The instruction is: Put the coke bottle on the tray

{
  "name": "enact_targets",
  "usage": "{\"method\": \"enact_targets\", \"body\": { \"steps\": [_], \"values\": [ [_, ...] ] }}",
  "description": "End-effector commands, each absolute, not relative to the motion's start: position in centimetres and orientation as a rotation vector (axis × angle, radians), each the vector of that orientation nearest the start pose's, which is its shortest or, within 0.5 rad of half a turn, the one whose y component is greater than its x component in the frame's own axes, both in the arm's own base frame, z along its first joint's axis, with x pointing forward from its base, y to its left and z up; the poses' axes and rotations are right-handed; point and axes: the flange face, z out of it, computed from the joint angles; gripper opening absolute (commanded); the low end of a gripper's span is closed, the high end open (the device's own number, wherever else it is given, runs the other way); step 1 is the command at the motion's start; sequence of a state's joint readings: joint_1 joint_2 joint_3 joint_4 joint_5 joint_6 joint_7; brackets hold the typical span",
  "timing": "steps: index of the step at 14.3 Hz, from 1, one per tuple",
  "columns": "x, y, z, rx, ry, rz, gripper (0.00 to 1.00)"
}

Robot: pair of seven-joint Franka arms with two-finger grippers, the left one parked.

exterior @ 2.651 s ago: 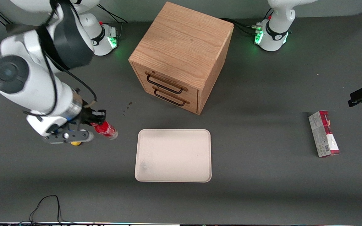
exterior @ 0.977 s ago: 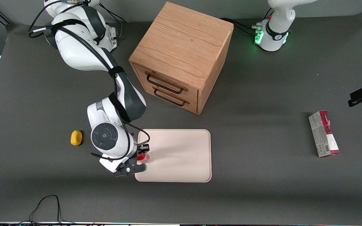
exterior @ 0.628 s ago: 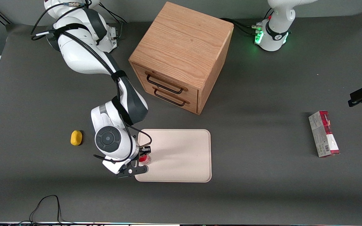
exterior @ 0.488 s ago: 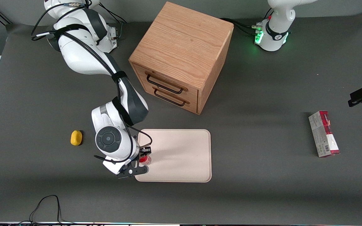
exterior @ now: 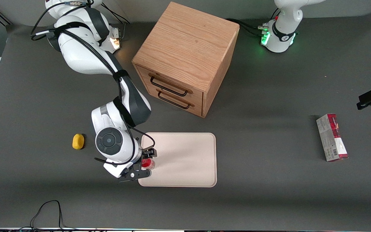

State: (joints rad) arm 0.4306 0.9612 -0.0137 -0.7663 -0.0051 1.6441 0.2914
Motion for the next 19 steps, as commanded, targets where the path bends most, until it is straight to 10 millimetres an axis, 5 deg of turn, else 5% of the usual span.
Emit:
{"method": "enact_targets", "body": {
  "steps": [1,3,5,9,15,19],
  "values": [
    [67.2,31.6,43.1,-3.205,-0.178,0.252,1.0],
    [63.8,29.9,48.5,-3.222,-0.179,0.372,1.0],
    [60.9,27.2,51.7,-3.228,-0.167,0.4,1.0],
    [55.3,18.6,53.8,-3.204,-0.045,0.257,1.0],
    [55.6,3.0,53.7,-3.151,0.009,0.168,1.0],
    [55.5,-1.9,57.3,-3.157,0.063,0.097,1.0]
  ]
}}
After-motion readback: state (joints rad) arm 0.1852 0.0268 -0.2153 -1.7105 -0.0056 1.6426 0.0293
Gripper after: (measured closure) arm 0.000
